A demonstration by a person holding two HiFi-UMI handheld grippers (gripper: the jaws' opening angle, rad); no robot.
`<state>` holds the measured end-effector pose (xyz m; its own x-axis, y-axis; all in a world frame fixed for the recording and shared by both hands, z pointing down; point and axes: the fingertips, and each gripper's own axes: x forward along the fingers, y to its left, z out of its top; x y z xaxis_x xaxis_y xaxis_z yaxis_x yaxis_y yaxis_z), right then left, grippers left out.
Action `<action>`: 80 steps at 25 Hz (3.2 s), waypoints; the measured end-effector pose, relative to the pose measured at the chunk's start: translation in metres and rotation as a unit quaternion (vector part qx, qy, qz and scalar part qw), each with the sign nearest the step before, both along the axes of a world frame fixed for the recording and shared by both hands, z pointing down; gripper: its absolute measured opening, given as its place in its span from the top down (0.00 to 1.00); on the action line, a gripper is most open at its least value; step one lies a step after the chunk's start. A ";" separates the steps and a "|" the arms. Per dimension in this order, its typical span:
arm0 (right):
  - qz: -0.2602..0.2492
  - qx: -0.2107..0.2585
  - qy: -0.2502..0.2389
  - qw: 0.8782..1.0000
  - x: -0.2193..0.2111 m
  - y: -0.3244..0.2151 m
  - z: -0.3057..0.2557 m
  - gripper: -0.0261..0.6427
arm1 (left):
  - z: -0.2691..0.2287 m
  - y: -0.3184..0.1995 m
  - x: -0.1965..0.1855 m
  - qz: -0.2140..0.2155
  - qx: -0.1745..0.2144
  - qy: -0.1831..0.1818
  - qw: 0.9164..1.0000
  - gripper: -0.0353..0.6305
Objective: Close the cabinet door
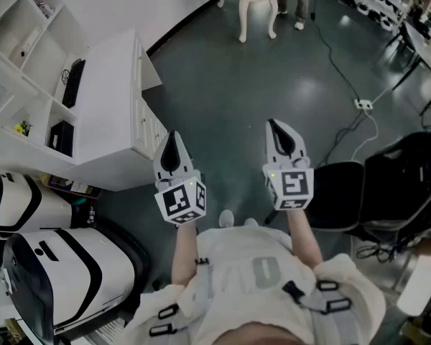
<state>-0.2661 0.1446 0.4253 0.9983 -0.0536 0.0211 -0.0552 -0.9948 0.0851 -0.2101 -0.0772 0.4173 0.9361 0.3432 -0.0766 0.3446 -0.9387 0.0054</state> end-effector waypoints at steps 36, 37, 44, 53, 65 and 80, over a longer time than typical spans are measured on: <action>-0.003 0.010 0.034 0.999 0.127 0.083 0.015 0.96 | -0.017 0.077 0.157 0.018 0.009 0.056 0.998 0.94; -0.003 0.012 0.034 0.999 0.144 0.084 0.010 0.96 | -0.020 0.082 0.174 0.022 0.008 0.057 0.998 0.94; -0.013 0.011 0.041 0.999 0.291 0.078 -0.017 0.96 | -0.047 0.095 0.312 0.032 0.000 0.073 0.997 0.94; -0.029 0.010 0.043 0.999 0.453 0.071 -0.031 0.96 | -0.054 0.085 0.471 0.025 -0.011 0.071 0.997 0.94; -0.068 0.035 0.050 0.996 0.534 0.051 -0.027 0.96 | -0.044 0.086 0.538 0.014 0.014 0.064 0.998 0.94; -0.170 0.041 0.068 0.982 0.564 0.006 -0.039 0.96 | -0.048 0.073 0.536 -0.055 0.014 0.061 0.997 0.94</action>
<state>0.2975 0.1502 0.3863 0.9159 -0.3799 -0.1299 -0.3785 -0.9249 0.0358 0.3257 -0.0044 0.3697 0.9525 0.2432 -0.1831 0.2366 -0.9699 -0.0576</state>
